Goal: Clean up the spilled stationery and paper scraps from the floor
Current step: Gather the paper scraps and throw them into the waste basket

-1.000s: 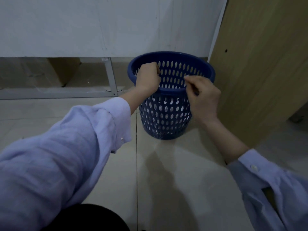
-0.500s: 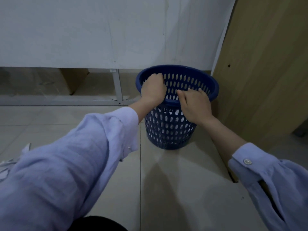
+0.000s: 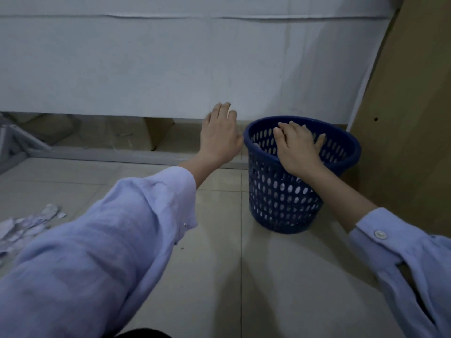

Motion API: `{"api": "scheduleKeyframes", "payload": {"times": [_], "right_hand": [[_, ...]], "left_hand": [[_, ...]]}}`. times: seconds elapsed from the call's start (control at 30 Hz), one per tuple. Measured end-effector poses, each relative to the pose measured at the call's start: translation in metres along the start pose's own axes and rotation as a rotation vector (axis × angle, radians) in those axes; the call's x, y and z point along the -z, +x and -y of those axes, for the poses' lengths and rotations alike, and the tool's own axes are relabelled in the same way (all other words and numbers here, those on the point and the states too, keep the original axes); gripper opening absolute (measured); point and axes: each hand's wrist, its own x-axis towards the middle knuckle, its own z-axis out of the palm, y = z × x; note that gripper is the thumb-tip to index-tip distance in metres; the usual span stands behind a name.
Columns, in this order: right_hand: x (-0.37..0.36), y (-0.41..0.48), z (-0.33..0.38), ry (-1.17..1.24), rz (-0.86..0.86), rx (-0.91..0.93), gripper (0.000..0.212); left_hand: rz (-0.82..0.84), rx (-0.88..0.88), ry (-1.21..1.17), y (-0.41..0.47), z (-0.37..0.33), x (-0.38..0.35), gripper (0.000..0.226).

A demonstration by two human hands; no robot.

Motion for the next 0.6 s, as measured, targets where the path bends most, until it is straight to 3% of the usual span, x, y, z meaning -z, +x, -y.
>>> {"api": "scheduleKeyframes", "payload": {"times": [0.6], "right_hand": [[-0.025, -0.003, 0.201, 0.024, 0.123, 0.159, 0.05]], "left_hand": [[-0.008, 0.318, 0.396, -0.1, 0.206, 0.181, 0.062]]}}
